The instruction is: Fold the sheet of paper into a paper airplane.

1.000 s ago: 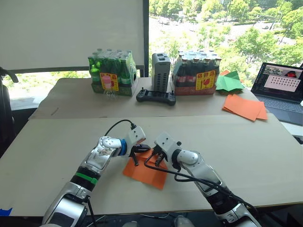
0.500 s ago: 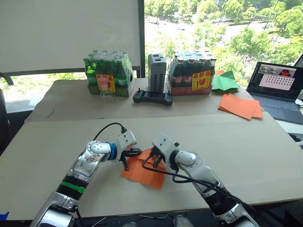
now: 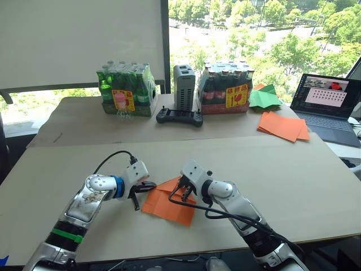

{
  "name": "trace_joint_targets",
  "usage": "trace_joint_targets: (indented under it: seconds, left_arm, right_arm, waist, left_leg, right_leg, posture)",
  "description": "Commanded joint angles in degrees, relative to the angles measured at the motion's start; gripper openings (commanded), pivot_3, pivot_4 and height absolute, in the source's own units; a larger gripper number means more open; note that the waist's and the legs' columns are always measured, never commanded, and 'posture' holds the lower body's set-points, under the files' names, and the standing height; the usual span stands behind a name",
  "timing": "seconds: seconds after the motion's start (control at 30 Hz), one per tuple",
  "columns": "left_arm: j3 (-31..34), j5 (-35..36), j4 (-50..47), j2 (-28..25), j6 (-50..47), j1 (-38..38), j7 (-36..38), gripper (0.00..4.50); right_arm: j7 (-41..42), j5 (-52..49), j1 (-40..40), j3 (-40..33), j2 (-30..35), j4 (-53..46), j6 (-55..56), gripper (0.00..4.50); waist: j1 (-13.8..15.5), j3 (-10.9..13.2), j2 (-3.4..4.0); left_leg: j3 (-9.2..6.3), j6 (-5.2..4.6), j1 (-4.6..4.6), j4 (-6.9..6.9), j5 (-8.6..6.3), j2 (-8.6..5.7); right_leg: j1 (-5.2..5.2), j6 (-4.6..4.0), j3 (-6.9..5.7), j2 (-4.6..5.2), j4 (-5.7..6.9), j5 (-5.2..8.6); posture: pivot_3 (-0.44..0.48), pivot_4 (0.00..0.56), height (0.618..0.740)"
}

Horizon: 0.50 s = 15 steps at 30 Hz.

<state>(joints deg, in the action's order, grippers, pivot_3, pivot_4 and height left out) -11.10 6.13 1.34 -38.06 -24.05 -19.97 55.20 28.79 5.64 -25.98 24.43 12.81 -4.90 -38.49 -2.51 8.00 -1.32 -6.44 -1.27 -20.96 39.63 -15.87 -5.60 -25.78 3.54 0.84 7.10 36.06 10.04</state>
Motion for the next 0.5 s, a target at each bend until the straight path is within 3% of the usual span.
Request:
trace_joint_targets:
  seconds: [0.03,0.27,0.37,0.5]
  left_arm:
    - [-1.1,-2.2,3.2,-1.9,-2.5,2.2,-0.3,0.03]
    - [4.3,3.3,-0.8,-1.3,-4.7,-2.0,0.1,0.03]
    - [6.3,7.2,-3.5,-0.3,-6.9,-4.9,1.1,0.03]
    - [4.6,9.0,-3.8,1.6,-5.8,-6.8,3.2,0.03]
  right_arm:
    - [0.6,0.4,-0.1,0.7,0.1,1.3,-0.6,0.00]
    - [0.6,-1.3,-0.5,-2.5,0.0,-2.8,0.1,0.00]
    - [1.2,-4.2,-0.2,-6.4,-0.2,-8.5,-2.6,0.00]
    - [2.5,-7.6,0.7,-9.8,1.6,-16.3,-7.5,0.00]
  waist:
    - [0.0,0.0,0.00]
    - [0.1,0.0,0.01]
    - [0.3,0.3,-0.02]
    - [0.6,0.3,-0.01]
  left_leg:
    - [0.01,0.01,0.02,0.00,-0.01,0.04]
    - [0.05,0.07,0.08,-0.02,-0.04,0.23]
    - [0.06,0.10,-0.36,0.10,-0.02,0.22]
    - [0.05,0.11,-0.58,0.13,-0.02,0.22]
  right_leg:
    - [0.01,0.00,0.00,-0.03,0.00,0.00]
    - [0.05,-0.02,-0.01,-0.22,0.00,0.01]
    - [-0.37,-0.17,-0.01,-0.23,0.02,-0.09]
    - [-0.49,-0.29,-0.04,-0.23,-0.09,-0.16]
  posture:
    - [0.000,0.150,0.699]
    - [0.000,0.150,0.699]
    - [0.000,0.150,0.699]
    - [0.000,0.150,0.699]
